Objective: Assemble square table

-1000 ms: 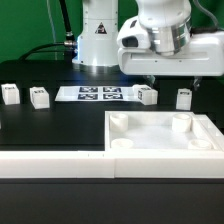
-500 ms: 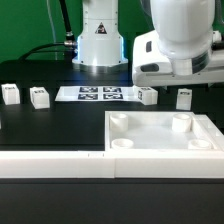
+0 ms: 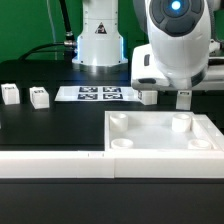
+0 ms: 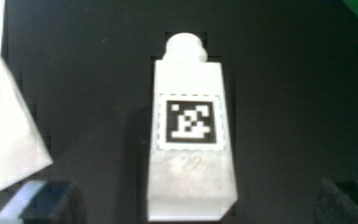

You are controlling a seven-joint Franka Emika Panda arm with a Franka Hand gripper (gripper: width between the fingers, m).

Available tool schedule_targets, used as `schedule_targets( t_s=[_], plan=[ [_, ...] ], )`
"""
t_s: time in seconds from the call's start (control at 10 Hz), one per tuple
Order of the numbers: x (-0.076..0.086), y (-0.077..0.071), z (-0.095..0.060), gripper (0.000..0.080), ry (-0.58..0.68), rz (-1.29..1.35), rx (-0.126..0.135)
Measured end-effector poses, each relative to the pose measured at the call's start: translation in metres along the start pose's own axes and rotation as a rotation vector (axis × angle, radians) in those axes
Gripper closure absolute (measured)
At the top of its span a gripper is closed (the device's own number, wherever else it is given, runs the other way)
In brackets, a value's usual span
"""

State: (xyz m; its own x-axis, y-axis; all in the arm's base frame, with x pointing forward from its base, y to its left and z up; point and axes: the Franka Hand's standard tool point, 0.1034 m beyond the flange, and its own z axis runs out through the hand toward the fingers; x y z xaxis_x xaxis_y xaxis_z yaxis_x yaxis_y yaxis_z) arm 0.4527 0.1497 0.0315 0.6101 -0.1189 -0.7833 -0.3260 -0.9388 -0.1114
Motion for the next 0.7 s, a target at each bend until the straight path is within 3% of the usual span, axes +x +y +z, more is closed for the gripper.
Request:
schedule_targets(
  t_s=[0.4,0.7],
  plan=[
    [0.003,-0.001,0.028,0.015,-0.033,0.01,-0.013],
    [0.004,-0.001,0.027,0.016,-0.031,0.01,-0.012]
  ],
)
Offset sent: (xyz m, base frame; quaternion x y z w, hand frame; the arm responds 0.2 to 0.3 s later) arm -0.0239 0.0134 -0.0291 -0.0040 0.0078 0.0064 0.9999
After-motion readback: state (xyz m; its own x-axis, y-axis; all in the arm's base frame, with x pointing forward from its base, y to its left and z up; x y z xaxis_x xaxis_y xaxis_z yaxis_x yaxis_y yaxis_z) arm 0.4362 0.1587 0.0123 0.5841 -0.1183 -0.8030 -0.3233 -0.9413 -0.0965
